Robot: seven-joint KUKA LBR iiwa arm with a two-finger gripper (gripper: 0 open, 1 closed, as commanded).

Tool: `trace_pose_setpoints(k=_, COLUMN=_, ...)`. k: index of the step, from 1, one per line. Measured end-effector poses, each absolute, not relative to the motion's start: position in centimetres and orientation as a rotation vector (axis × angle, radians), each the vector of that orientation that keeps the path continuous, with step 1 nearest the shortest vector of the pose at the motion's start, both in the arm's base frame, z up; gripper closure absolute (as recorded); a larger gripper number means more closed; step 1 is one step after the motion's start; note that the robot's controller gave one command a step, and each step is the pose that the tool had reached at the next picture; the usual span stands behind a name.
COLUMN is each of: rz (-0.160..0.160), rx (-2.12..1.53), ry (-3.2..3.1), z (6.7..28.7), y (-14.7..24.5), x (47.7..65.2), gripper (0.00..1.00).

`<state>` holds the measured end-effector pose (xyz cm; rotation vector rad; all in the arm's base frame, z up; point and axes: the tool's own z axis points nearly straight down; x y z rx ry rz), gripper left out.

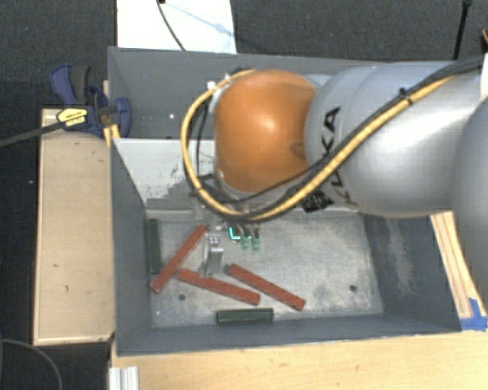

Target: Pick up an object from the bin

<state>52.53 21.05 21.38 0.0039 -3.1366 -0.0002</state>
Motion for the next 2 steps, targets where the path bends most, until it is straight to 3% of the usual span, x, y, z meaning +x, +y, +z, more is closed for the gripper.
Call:
trace_pose_setpoints(k=1, rz=0.000, rx=-0.041, ry=-3.136, z=7.34, y=21.16, x=54.90, gripper=0.00)
trace_pose_setpoints(k=2, rz=-0.004, rx=-0.045, ry=-3.143, z=7.80, y=21.24, x=55.07, gripper=1.00)
